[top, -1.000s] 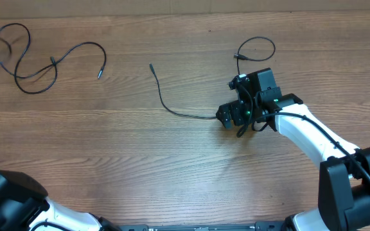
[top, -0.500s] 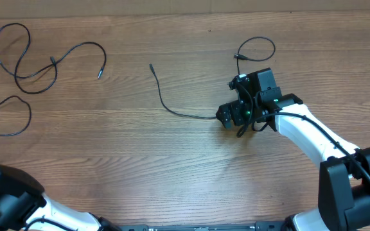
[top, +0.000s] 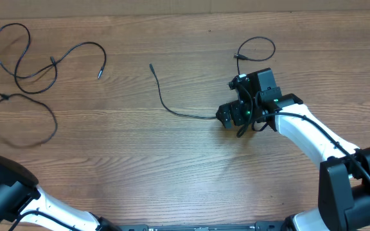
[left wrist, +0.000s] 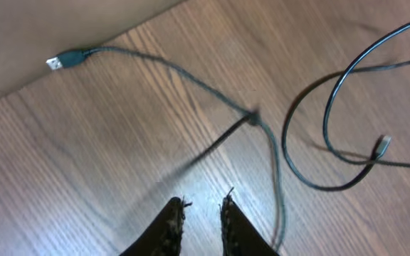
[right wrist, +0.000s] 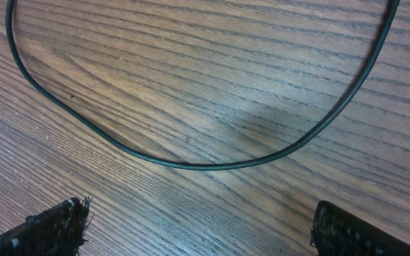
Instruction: Untangle cables
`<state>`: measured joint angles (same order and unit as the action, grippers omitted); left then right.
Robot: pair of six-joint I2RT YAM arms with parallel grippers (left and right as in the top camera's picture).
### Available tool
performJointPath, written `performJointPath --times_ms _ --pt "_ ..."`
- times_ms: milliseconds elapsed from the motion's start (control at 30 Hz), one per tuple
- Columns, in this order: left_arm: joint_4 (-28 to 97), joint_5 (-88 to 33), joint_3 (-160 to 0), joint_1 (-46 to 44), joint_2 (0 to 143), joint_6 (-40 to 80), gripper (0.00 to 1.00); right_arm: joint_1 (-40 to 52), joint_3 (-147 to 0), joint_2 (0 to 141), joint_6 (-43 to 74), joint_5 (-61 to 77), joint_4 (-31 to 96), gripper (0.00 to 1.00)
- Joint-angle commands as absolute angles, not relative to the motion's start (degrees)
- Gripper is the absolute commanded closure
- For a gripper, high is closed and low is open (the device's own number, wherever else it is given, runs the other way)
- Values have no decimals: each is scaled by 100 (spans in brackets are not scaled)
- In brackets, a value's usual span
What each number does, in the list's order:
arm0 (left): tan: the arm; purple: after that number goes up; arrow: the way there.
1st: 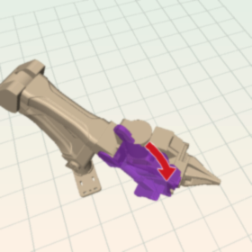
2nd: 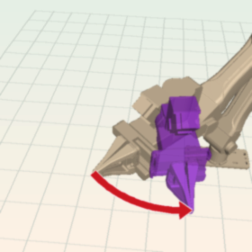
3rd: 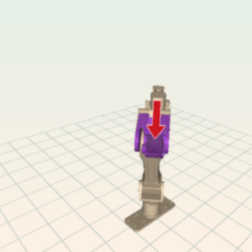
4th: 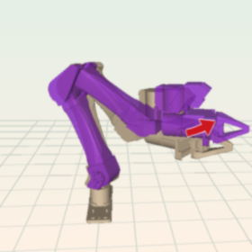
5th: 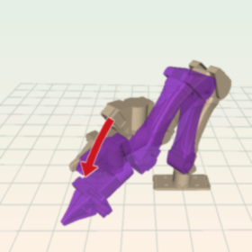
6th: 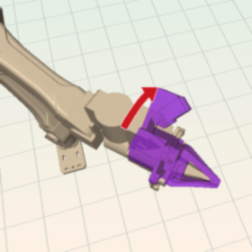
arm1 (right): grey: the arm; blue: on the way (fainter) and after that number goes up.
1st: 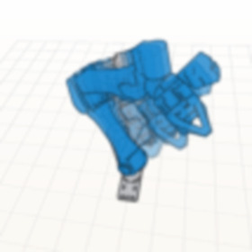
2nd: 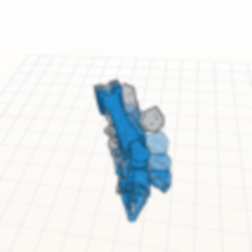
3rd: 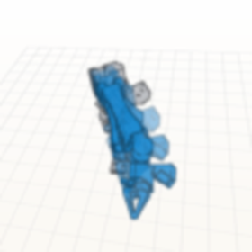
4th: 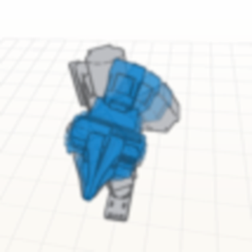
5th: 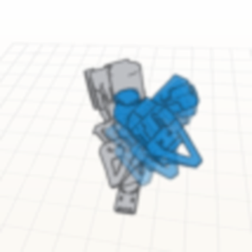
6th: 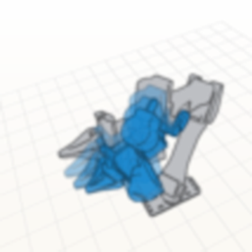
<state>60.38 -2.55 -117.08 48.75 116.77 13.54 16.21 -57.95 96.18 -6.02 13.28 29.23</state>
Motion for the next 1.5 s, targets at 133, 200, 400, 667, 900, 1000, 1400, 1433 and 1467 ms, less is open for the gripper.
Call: performJointPath --times_ms 133,200,400,667,900,1000,1400,1433,1467 --pt "6215 -130 -11725 4880 11642 1072 0 1605 -5813 9657 -587 1354 2899 0" --pt "6276 -150 -11725 4880 11642 1072 0 1608 -5813 9657 -587 1356 2899 0" --pt "6493 -578 -11727 4869 11380 1070 0 1605 -5813 9657 -587 1356 2899 0" --pt "7094 -2032 -11725 4858 10141 43 0 1605 -5813 9657 -587 1354 2897 0" --pt "8796 -3304 -11668 4451 9461 -1660 1 1605 -5813 9657 -589 1354 2884 0" --pt "9115 -3308 -11607 4244 9260 -1935 0 1605 -5813 9657 -589 1354 2884 0" --pt "9452 -3642 -11216 3765 7922 -3079 0 1608 -5813 9657 -580 2458 2902 0" --pt "9426 -3760 -11039 3677 7738 -3304 0 1608 -5813 9657 -580 2650 2910 0" --pt "9395 -3931 -10825 3577 7540 -3551 0 1608 -5813 9657 -580 2853 2912 0"
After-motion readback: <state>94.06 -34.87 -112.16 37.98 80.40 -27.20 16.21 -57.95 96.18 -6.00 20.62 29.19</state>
